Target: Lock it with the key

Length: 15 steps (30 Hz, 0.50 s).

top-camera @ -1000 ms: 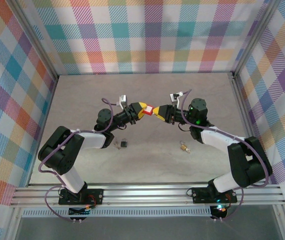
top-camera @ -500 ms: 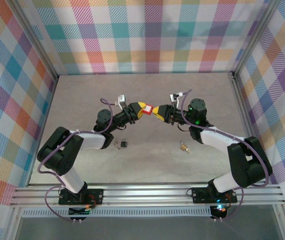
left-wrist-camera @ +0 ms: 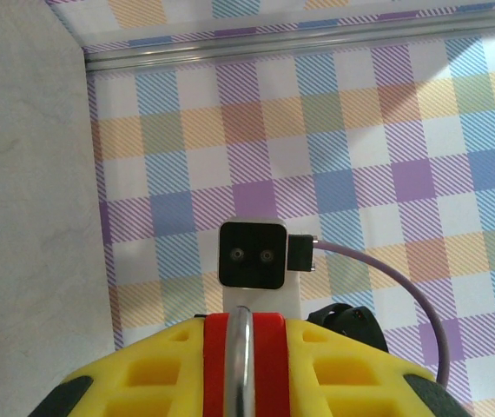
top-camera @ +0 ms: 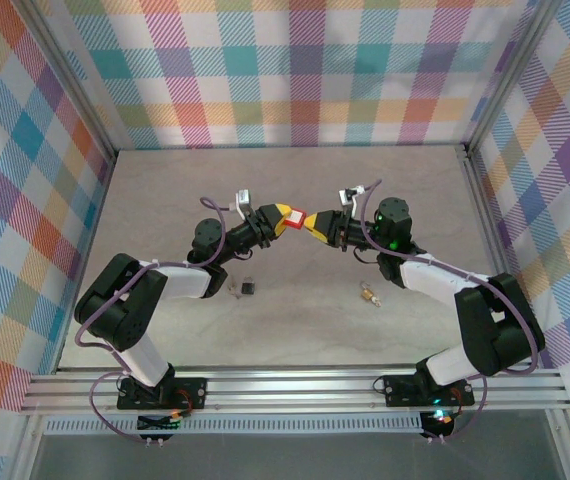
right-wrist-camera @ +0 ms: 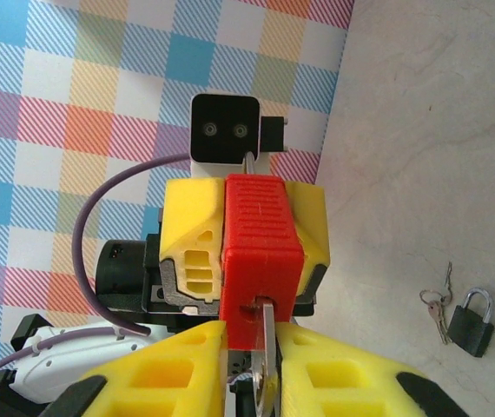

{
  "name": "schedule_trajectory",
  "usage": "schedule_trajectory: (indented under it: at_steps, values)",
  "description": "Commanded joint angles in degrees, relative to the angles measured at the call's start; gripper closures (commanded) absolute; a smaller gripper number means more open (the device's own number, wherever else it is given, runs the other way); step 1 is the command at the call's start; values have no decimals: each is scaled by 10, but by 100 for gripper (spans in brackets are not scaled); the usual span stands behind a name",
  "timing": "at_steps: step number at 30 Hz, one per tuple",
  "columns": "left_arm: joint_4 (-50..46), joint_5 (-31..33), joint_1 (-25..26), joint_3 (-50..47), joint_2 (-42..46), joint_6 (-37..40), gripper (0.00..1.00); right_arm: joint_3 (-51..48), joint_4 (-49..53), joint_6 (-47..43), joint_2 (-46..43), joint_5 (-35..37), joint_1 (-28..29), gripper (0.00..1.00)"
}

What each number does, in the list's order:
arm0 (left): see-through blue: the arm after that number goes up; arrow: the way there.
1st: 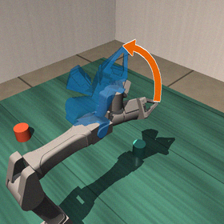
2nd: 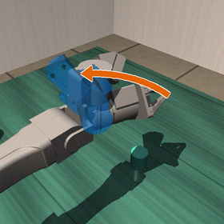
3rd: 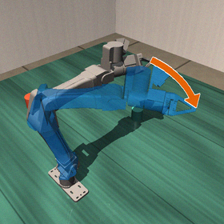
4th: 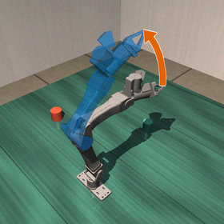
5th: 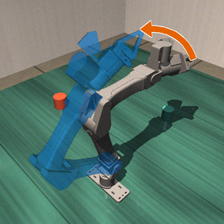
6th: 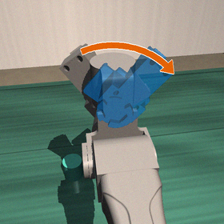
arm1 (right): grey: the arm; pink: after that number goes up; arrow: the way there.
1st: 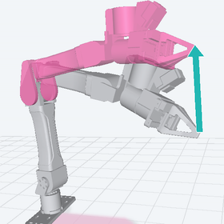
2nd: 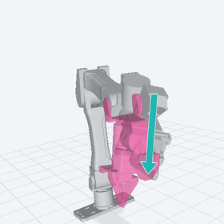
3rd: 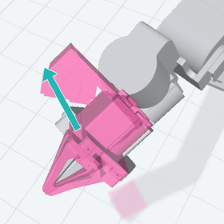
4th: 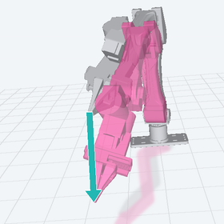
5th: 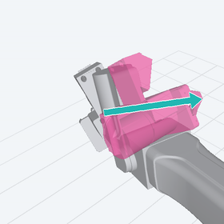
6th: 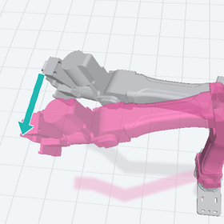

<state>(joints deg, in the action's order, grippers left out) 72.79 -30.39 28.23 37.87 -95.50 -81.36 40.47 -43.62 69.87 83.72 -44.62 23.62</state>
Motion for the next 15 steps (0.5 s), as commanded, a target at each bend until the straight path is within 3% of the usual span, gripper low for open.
schedule_trajectory:
  at_steps: [1, 15]
  values:
    - [40, 7, -5, -3, 13, 7, 100, 3, 8, -9, -21, -4, 3, 80]
    - [41, 2, -5, 1, 8, 5, 100, 5, 41, -32, -39, 10, 4, 82]
